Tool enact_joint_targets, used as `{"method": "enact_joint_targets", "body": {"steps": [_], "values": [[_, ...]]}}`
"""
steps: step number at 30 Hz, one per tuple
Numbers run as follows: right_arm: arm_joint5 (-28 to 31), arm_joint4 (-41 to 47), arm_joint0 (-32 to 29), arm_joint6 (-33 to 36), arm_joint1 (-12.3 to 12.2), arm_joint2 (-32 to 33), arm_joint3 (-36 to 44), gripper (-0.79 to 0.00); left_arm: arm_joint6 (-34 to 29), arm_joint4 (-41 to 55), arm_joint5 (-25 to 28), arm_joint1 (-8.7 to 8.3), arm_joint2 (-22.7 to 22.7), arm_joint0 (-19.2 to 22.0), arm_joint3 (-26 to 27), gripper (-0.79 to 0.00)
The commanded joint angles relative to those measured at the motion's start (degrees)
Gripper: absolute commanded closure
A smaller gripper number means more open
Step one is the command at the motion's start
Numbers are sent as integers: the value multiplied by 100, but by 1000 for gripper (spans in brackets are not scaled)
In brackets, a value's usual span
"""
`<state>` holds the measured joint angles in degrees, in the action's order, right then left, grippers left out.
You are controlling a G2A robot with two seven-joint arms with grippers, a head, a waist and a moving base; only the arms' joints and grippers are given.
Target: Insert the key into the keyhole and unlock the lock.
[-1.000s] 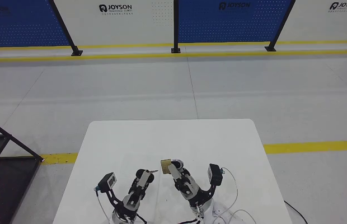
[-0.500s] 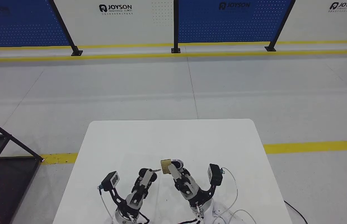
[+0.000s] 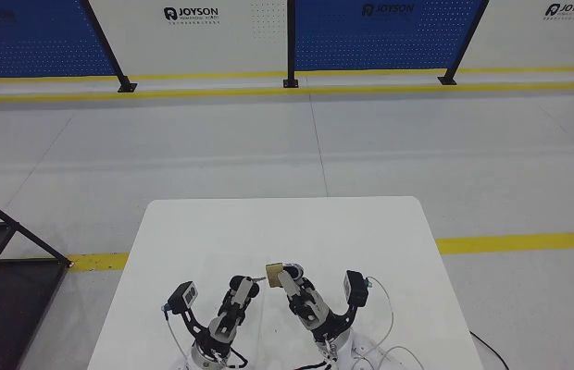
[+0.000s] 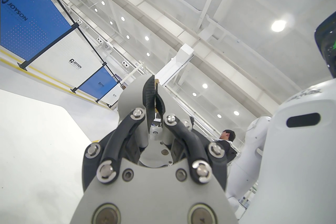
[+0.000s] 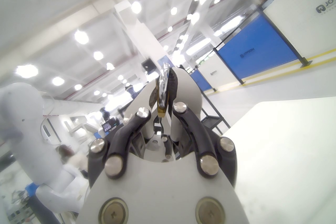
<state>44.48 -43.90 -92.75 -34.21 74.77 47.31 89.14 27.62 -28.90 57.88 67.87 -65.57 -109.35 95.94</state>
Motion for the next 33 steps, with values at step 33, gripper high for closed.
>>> {"method": "enact_joint_targets", "body": {"steps": [33], "values": [[-143, 131, -40, 375, 2, 23, 136, 0, -245, -28, -68, 149, 44, 61, 14, 0]]}}
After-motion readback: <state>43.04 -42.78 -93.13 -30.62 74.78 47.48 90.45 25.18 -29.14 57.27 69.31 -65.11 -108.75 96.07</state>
